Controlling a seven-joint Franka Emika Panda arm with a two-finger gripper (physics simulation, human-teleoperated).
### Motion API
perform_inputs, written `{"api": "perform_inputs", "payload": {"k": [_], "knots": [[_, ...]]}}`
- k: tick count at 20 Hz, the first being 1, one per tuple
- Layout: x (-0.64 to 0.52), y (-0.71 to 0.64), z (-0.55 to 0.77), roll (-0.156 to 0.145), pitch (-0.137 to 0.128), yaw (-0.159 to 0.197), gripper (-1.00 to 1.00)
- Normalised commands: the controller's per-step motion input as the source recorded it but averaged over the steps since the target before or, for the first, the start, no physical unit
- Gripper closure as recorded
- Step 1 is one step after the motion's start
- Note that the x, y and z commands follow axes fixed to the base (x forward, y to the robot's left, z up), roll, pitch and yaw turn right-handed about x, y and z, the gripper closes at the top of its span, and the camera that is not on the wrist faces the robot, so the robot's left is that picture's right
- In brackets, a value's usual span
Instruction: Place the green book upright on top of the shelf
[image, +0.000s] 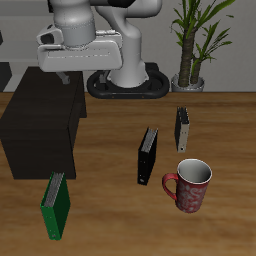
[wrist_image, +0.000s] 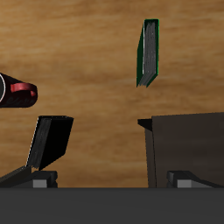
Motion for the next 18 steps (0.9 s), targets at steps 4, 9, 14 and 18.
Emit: {"api": "perform_inputs", "payload": {"k": [4, 9, 14, 18], "knots": [[0.3, -0.4, 0.13, 0.016, -0.026, -0.004, -1.0], [0.28, -0.34, 0.05, -0.027, -0.023, -0.012, -1.0], [0.28, -0.23, 0.07, -0.015, -0.036, -0.022, -1.0], [0.32, -0.17, 0.02, -0.003, -0.041, 0.023, -1.0]]}}
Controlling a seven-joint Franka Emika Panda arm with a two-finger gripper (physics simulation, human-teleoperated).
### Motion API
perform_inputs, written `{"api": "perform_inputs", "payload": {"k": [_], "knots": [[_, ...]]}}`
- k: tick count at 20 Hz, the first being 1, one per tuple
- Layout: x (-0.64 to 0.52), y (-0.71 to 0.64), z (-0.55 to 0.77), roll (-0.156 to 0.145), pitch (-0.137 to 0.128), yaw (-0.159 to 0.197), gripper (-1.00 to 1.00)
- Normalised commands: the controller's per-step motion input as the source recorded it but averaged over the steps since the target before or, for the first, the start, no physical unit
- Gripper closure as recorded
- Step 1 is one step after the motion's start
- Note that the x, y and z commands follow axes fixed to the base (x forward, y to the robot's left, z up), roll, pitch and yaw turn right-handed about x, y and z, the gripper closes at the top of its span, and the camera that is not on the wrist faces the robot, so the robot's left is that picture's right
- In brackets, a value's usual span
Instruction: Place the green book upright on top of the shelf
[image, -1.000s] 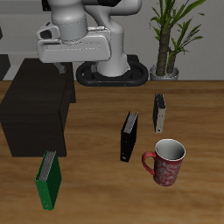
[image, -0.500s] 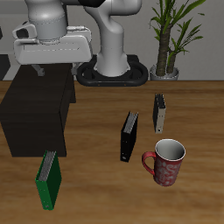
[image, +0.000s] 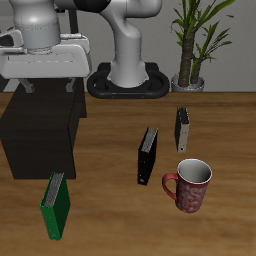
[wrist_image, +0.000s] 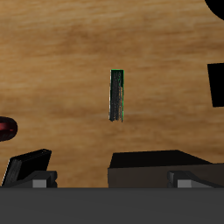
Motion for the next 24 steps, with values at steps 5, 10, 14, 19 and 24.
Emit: {"api": "perform_inputs", "payload": {"k": [5, 10, 14, 19, 24], "knots": [[0.24, -0.02, -0.07, -0.001, -0.038, 0.018, -1.0], [0.24, -0.01, -0.25, -0.015, -0.003, -0.01, -1.0], [0.13, -0.06, -0.29, -0.031, -0.009, -0.017, -1.0], [0.07, 0.0, -0.32, -0.012, -0.036, -0.013, -1.0], [0.05, -0.01, -0.24, -0.017, -0.009, -0.001, -1.0]]}}
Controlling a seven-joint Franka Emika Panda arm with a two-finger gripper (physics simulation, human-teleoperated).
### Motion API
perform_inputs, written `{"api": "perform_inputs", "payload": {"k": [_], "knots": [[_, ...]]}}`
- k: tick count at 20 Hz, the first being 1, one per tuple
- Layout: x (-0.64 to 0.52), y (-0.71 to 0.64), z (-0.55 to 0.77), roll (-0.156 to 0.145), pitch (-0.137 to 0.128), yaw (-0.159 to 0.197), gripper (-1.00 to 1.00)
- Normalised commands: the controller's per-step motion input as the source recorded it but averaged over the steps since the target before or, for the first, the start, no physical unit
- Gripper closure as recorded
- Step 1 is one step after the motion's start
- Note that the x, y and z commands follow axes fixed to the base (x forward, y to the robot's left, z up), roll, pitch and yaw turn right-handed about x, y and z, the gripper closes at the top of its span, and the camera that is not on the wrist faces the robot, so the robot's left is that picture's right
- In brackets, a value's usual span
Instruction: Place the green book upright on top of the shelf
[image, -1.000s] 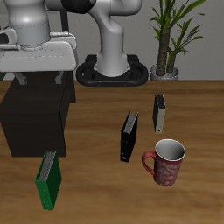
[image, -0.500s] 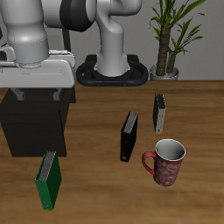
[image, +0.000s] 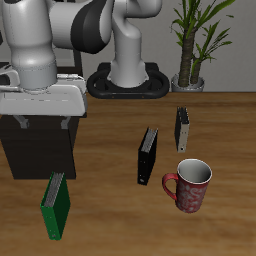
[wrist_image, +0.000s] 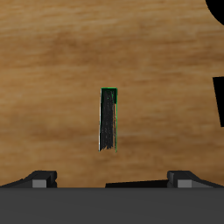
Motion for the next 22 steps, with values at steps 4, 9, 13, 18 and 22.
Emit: {"api": "perform_inputs", "payload": {"k": [4, 9, 13, 18, 22], "knots": [[0.06, -0.02, -0.19, -0.01, -0.014, -0.028, -1.0], [0.07, -0.02, -0.21, -0.012, -0.003, 0.008, -1.0], [0.14, 0.01, -0.27, -0.019, 0.015, -0.02, -1.0], [0.13, 0.09, -0.25, 0.001, 0.02, -0.004, -1.0], [0.17, 0.04, -0.29, -0.007, 0.025, -0.004, -1.0]]}}
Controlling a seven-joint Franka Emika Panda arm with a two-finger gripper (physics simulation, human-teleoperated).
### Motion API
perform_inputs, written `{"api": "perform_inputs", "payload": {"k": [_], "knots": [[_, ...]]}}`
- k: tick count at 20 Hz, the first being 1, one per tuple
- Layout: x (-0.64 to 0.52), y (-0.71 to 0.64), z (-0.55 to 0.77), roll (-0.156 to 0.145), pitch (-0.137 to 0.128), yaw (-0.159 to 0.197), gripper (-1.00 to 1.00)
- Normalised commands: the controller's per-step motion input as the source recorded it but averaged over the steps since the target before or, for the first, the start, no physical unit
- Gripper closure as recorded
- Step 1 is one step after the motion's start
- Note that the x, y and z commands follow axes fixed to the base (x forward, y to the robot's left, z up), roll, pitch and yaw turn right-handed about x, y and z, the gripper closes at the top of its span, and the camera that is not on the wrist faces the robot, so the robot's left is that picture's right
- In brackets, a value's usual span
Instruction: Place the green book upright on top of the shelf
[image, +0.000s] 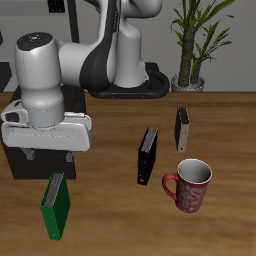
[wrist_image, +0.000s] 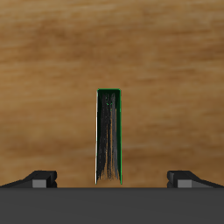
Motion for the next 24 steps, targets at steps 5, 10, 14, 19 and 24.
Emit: {"api": "perform_inputs", "payload": {"k": [5, 10, 14, 19, 24], "knots": [[0.12, 0.03, -0.25, -0.006, 0.02, 0.011, -1.0], [0.07, 0.04, -0.25, -0.001, 0.013, -0.011, -1.0], [0.06, 0.03, -0.26, -0.003, 0.012, -0.001, -1.0], [0.06, -0.02, -0.23, -0.01, 0.029, -0.012, -1.0], [0.08, -0.02, -0.24, -0.012, 0.044, 0.011, -1.0]]}}
